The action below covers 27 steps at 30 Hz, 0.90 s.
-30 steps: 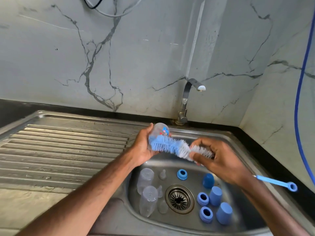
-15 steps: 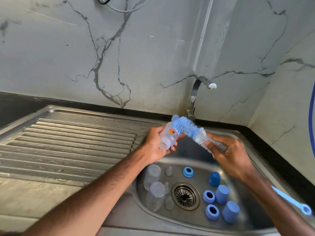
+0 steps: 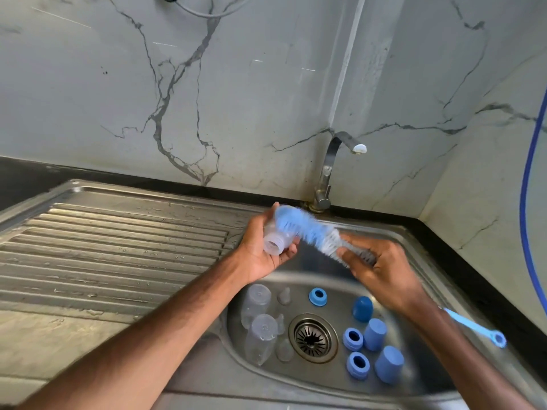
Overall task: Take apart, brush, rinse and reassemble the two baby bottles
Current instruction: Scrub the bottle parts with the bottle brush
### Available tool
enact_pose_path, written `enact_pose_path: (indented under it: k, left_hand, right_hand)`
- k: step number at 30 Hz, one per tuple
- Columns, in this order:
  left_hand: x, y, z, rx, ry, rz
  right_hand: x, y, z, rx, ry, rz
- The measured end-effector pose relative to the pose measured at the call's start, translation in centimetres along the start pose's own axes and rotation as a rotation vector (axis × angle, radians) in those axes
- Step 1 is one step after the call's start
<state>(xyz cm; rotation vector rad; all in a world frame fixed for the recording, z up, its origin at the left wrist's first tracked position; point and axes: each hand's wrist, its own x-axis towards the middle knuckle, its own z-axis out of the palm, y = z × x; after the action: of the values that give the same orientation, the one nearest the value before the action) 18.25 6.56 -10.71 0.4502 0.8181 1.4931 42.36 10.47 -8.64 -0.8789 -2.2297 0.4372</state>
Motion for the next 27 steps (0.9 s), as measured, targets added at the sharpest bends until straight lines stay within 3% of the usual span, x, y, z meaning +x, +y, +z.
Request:
enact_pose_path:
  k: [2,6,10,15,20,24,27]
  left_hand:
    - [0.0,0.0,0.2,-0.035,0.018,-0.009]
    - [0.0,0.0,0.0,0.031,0.065,-0.02]
    - [-0.2,-0.1,0.2,0.034,0.033,-0.05]
    - [0.0,-0.8,-0.1,0.027,0.026,-0.051]
    - [0.0,-0.8,0.5,0.045,-0.018,-0.068]
    - [0.0,-1.0,0.5,0.089,-0.038,-0.03]
    - [-0.1,-1.0,0.8,0.054,-0.02,-0.015]
  right_hand:
    - [0.0,0.6,-0.1,-0.012,0.05,0.057]
    - [-1.0,0.0,0.6,0.072,-0.075,-0.07]
    - [-0.1,1.2,0.0,0.011,0.038,0.027]
    - [-1.0,0.3,0.9,0.11,-0.122,-0.102]
    - [-0.2,1.0,0.6,0.067,0.019,0.026]
    - [-1.0,0.4,1.4,0.133,-0.089,-0.07]
    - [0.1,0.9,0.4,-0.007,0.062,0.048]
